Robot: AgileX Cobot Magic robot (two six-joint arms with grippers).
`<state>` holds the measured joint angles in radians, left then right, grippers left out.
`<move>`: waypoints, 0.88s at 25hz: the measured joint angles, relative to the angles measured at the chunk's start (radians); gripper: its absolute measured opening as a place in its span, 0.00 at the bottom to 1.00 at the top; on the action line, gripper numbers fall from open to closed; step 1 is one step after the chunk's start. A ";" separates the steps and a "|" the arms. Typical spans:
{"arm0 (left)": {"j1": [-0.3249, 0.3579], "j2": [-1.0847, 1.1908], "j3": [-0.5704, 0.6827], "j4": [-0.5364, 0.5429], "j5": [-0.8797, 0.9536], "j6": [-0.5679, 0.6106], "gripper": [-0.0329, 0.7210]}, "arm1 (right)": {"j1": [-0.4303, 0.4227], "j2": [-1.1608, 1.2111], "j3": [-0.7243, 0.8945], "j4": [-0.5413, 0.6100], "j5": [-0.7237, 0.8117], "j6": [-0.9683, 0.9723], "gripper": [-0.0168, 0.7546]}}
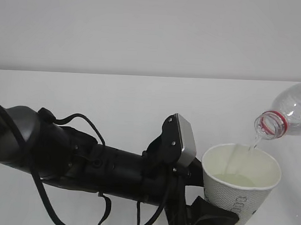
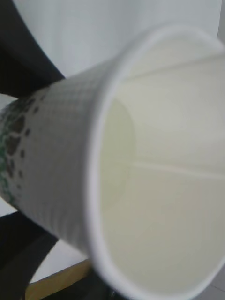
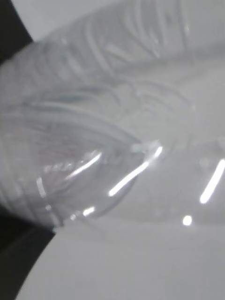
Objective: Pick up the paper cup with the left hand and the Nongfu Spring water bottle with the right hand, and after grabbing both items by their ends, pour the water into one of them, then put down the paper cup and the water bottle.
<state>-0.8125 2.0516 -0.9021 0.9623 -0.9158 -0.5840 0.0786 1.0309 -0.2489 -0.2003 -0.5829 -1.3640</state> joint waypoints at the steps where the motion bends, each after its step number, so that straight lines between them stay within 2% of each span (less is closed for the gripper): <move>1: 0.000 0.000 0.000 0.000 0.000 0.000 0.70 | 0.000 0.000 0.000 0.000 0.000 0.000 0.57; 22: 0.000 0.000 0.000 0.000 0.002 0.000 0.70 | 0.000 0.000 0.000 0.000 -0.001 -0.006 0.57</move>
<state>-0.8125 2.0516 -0.9021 0.9623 -0.9140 -0.5840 0.0786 1.0309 -0.2489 -0.2003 -0.5836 -1.3701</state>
